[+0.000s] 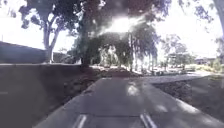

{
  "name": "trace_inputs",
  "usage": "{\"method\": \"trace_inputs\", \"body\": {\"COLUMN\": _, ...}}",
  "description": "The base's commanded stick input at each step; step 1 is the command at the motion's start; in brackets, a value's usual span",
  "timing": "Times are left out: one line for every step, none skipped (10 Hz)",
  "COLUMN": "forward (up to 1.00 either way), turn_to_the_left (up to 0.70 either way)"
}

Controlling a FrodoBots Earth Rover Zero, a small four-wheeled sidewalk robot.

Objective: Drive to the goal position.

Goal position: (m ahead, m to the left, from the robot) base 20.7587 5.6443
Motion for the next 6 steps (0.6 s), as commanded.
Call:
{"method": "trace_inputs", "body": {"forward": 1.00, "turn_to_the_left": 0.00}}
{"method": "trace_inputs", "body": {"forward": 1.00, "turn_to_the_left": 0.00}}
{"method": "trace_inputs", "body": {"forward": 1.00, "turn_to_the_left": 0.00}}
{"method": "trace_inputs", "body": {"forward": 1.00, "turn_to_the_left": 0.00}}
{"method": "trace_inputs", "body": {"forward": 1.00, "turn_to_the_left": 0.00}}
{"method": "trace_inputs", "body": {"forward": 1.00, "turn_to_the_left": 0.00}}
